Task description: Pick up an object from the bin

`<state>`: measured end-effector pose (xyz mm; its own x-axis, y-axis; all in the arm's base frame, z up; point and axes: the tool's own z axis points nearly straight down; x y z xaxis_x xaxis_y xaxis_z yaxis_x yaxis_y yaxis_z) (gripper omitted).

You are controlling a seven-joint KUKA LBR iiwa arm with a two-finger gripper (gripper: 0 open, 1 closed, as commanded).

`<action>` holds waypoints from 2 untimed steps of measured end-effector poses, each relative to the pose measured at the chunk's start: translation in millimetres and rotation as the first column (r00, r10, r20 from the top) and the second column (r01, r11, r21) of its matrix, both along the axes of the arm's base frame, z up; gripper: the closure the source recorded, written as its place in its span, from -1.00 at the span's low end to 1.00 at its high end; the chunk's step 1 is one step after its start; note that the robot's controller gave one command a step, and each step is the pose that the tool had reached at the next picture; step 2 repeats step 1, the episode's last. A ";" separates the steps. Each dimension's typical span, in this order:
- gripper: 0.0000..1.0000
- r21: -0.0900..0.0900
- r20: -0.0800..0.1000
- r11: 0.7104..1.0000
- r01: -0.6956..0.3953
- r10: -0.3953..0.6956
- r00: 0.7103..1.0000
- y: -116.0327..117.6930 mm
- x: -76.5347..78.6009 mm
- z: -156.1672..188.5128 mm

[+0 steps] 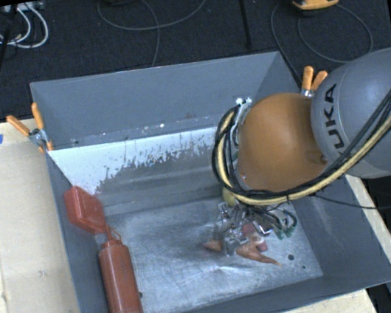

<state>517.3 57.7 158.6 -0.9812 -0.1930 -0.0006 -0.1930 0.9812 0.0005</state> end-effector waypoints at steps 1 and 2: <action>1.00 -0.001 -0.008 1.000 0.005 -0.005 1.000 -3.6 -28.9 45.4; 1.00 -0.001 -0.008 1.000 0.005 -0.005 1.000 -3.6 -28.9 45.4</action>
Offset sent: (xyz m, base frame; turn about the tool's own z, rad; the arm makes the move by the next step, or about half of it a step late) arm -0.0073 -0.0111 0.0928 0.0018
